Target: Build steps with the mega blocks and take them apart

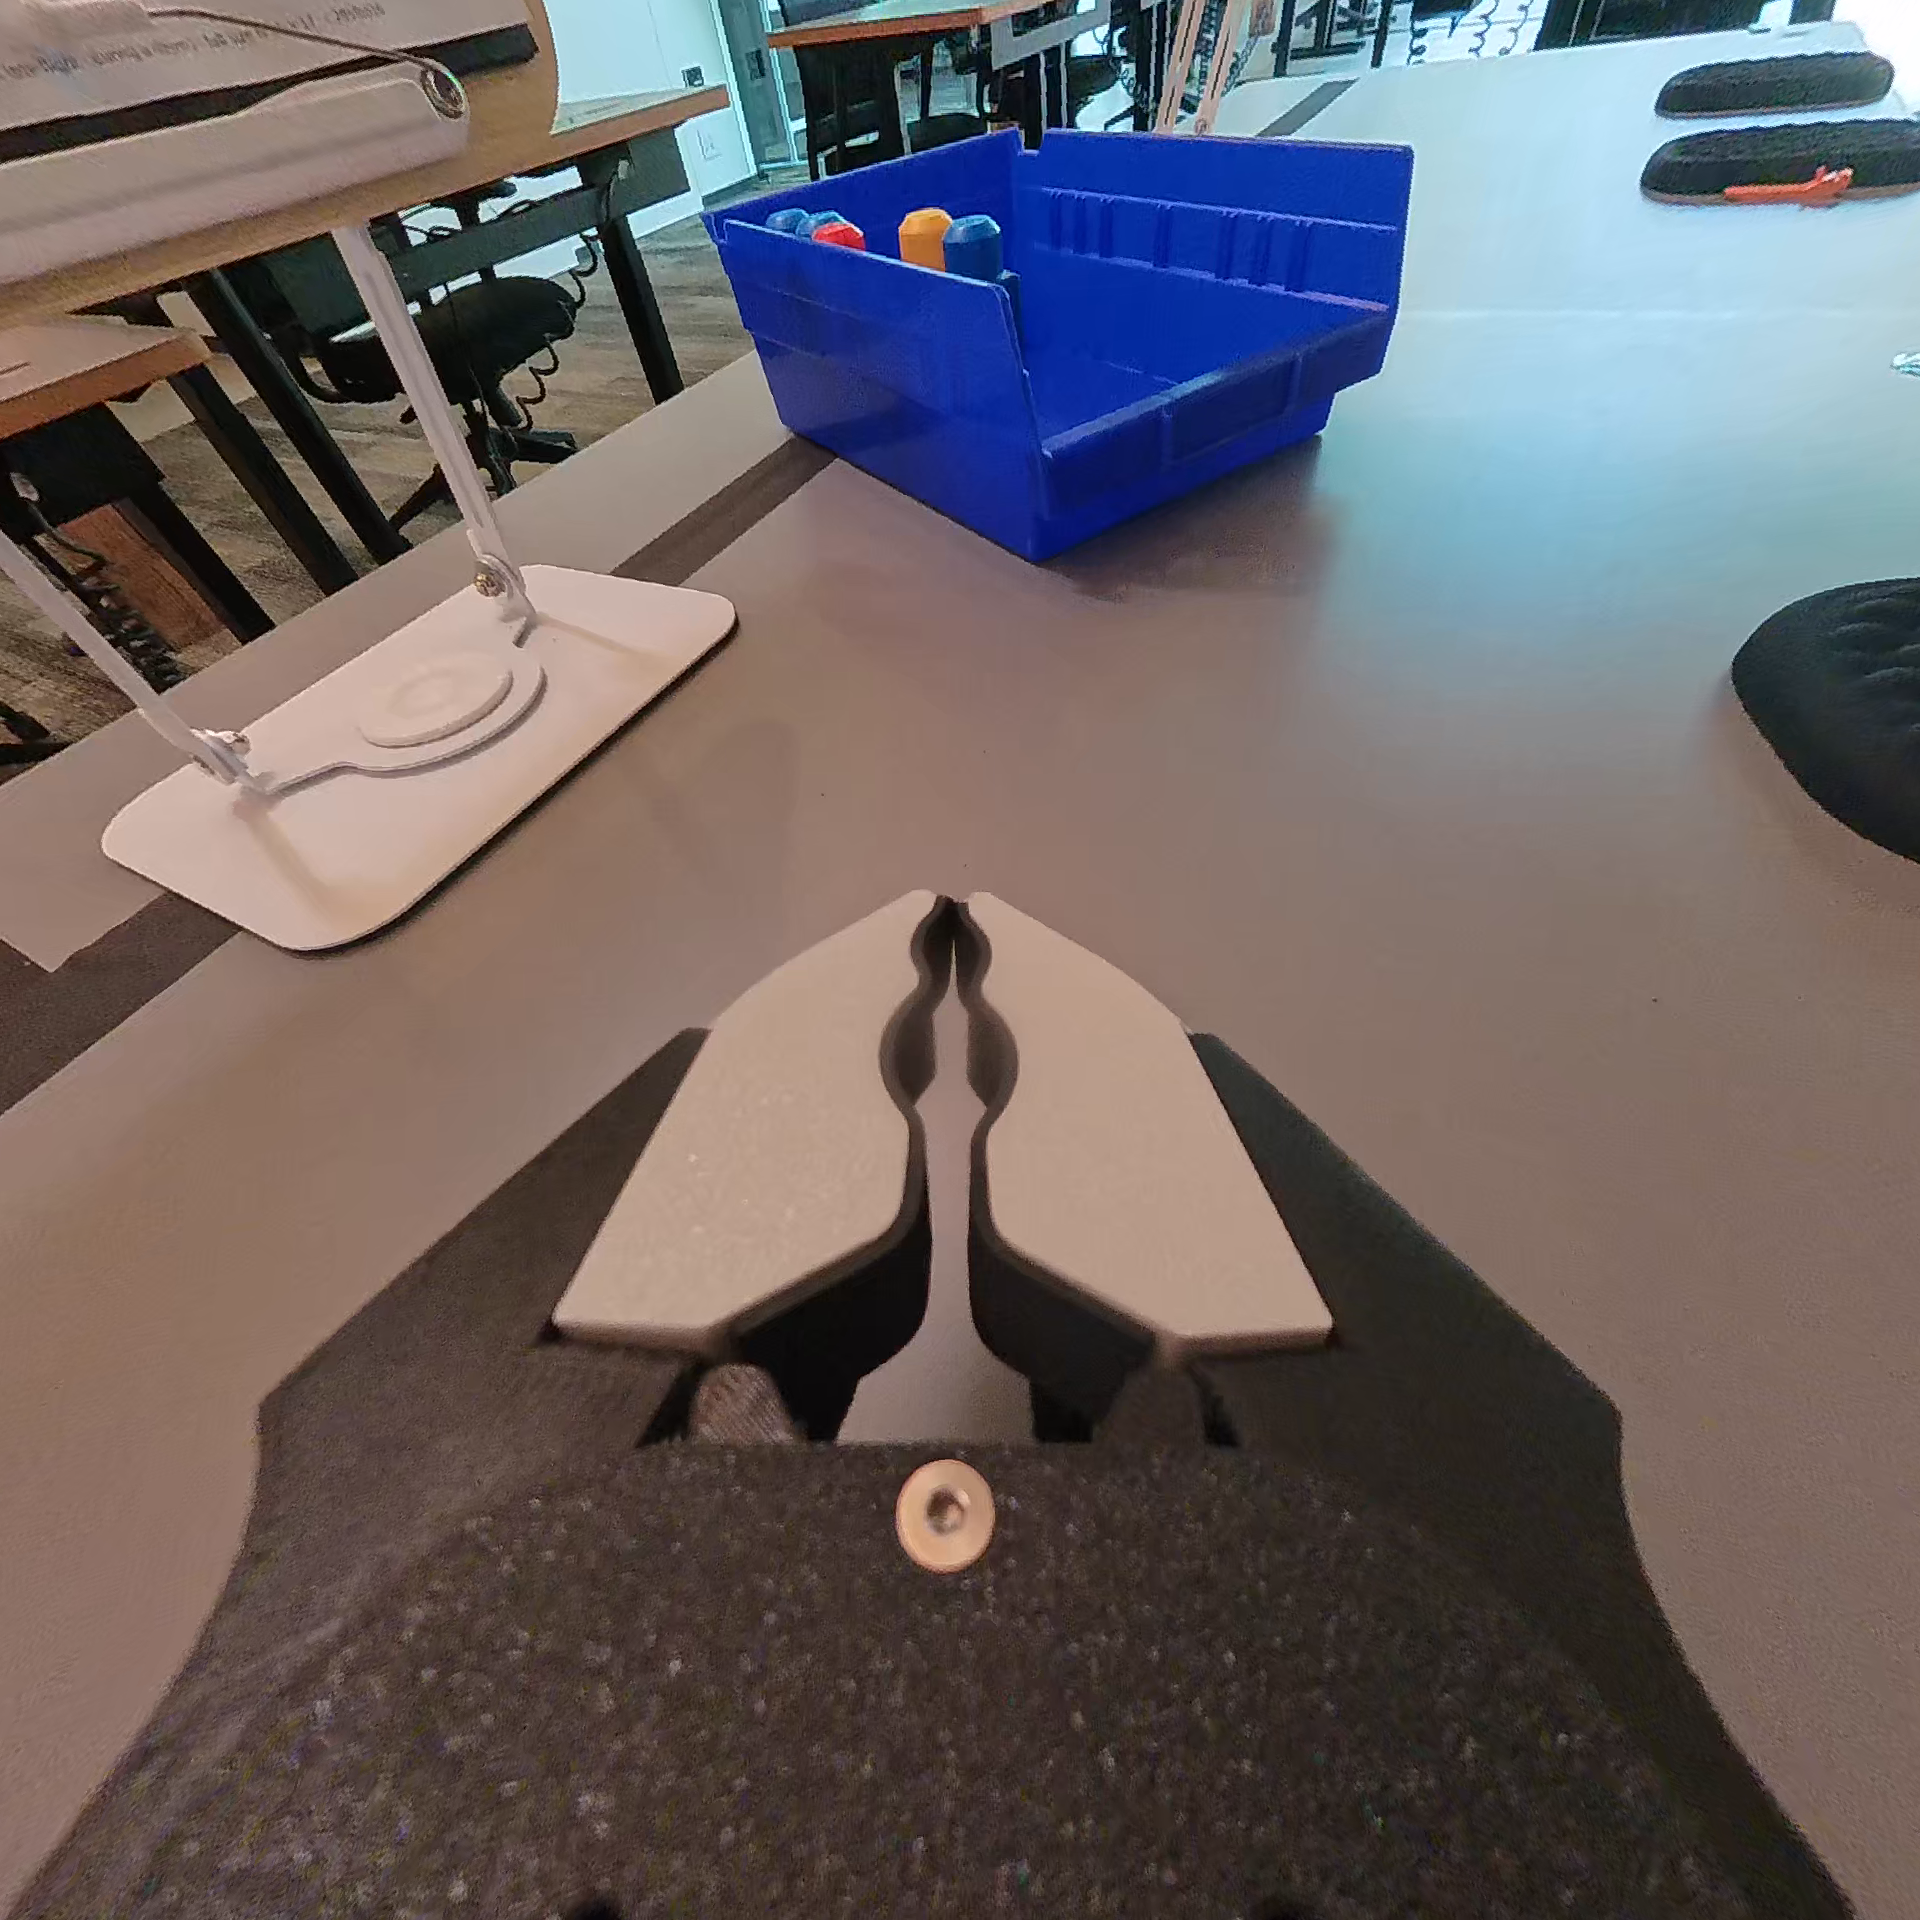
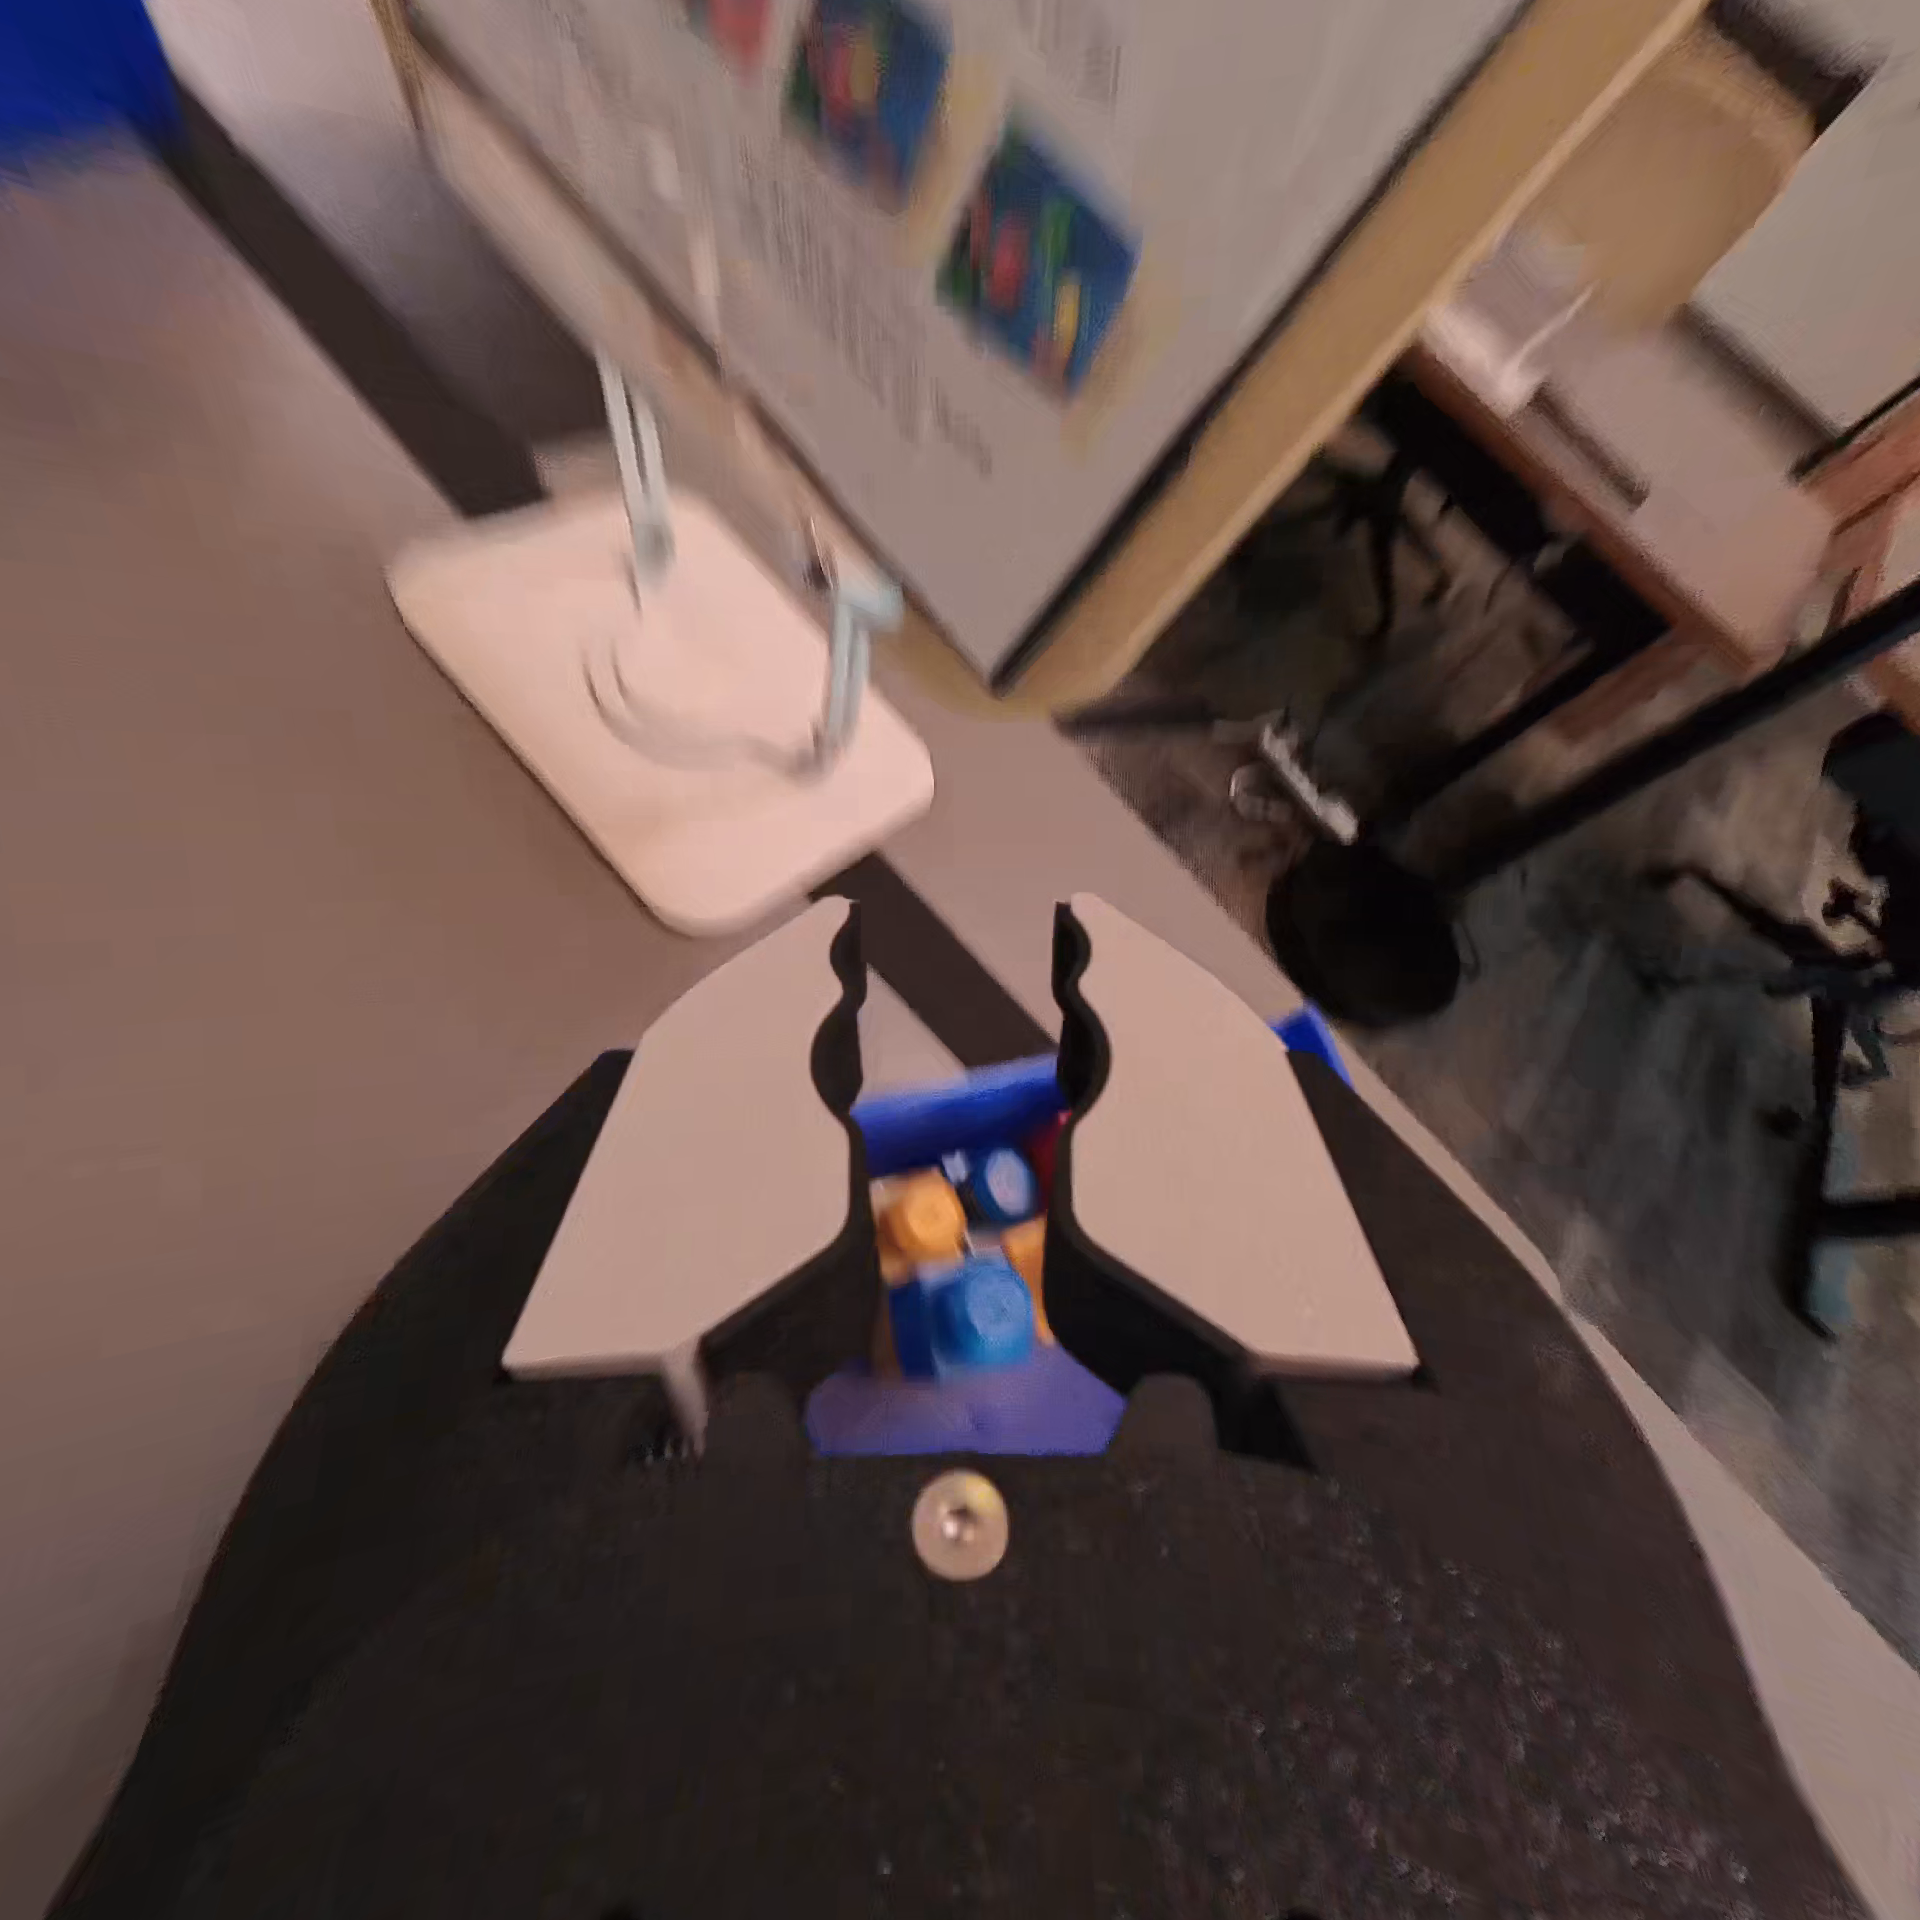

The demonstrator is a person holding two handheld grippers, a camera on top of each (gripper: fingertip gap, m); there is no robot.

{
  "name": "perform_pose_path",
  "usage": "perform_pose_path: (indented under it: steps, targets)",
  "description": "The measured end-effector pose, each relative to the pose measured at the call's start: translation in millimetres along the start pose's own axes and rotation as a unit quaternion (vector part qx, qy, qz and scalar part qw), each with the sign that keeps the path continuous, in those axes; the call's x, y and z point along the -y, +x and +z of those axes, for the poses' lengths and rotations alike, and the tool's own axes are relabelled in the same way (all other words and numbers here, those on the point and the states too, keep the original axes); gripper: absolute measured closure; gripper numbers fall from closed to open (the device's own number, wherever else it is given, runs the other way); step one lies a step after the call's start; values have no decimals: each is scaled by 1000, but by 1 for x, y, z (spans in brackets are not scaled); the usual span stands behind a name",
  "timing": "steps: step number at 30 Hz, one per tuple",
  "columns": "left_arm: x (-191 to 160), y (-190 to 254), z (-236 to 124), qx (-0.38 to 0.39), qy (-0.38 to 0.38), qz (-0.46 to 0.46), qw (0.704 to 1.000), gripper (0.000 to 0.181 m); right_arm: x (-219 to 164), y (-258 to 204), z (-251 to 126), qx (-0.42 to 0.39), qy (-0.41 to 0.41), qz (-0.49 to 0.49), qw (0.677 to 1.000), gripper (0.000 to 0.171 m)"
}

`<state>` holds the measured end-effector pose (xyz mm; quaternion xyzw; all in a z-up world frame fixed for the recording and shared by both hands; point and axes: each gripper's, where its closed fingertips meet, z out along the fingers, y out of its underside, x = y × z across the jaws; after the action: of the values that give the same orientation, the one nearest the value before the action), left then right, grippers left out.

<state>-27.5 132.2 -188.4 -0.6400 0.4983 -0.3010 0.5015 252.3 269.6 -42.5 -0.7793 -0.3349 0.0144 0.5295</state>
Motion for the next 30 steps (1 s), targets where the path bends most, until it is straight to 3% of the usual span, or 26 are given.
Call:
perform_pose_path:
  steps: [4, 9, 17, 25, 30]
  targets:
    - [3, -2, -2, 5, 8, -3, 1000, 181, 50, -33, -20, -35, 160, 83, 983, 137]
    - [7, -5, -4, 11, 20, -15, 1000, 181, 54, -93, -27, -81, 256, 149, 952, 146]
    - [10, -16, -9, 37, 38, -23, 998, 181, 8, -154, 0, -123, 240, 224, 937, 171]
    - [31, -41, -32, 98, 87, -38, 991, 181, -21, -166, 18, -102, 210, 251, 940, 171]
    - [61, -77, -80, 178, 129, -26, 975, 181, -20, -172, 21, -97, 205, 241, 944, 171]
